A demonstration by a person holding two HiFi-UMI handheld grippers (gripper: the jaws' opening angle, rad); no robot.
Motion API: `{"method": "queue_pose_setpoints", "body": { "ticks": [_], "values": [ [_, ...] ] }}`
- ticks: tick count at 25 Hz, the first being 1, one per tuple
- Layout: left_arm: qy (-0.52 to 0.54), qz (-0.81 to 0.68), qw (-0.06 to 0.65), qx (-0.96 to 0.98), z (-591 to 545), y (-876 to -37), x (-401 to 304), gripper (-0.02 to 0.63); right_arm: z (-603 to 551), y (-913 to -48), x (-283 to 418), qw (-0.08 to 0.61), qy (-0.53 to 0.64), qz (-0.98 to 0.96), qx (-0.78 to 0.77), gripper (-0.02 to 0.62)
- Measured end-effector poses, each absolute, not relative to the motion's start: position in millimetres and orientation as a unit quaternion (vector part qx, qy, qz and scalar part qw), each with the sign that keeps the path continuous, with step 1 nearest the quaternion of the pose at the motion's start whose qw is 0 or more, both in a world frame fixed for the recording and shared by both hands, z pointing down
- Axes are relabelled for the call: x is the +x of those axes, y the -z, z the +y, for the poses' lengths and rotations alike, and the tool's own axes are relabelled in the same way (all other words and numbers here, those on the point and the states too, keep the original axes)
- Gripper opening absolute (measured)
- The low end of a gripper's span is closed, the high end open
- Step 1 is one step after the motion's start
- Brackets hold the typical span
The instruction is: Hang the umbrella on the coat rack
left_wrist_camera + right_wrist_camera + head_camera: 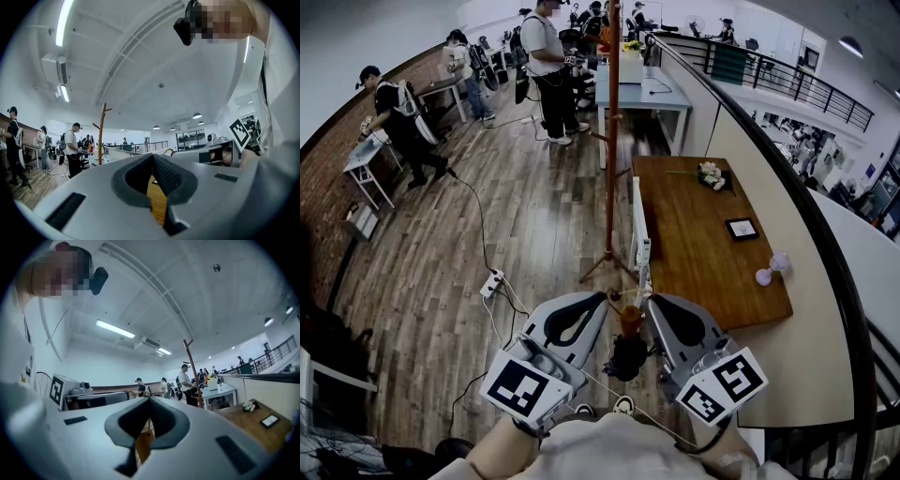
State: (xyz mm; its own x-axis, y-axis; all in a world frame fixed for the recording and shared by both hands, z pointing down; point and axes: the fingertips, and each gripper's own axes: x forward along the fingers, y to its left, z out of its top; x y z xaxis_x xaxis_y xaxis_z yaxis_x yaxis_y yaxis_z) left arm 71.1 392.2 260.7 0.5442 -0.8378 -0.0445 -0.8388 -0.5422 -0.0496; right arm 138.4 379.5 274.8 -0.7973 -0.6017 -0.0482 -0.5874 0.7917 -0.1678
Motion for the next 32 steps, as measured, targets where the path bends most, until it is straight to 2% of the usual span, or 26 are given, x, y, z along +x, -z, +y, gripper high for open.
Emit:
{"method": "queue_pose_setpoints", "body": {
  "ticks": [32],
  "values": [
    [0.009, 0.507, 0.018, -0.862, 347.7, -295.5, 91.3, 0.007, 332.5, -314.7, 152.5, 0.021, 0.091, 0.959, -0.266, 0.008]
  ]
}}
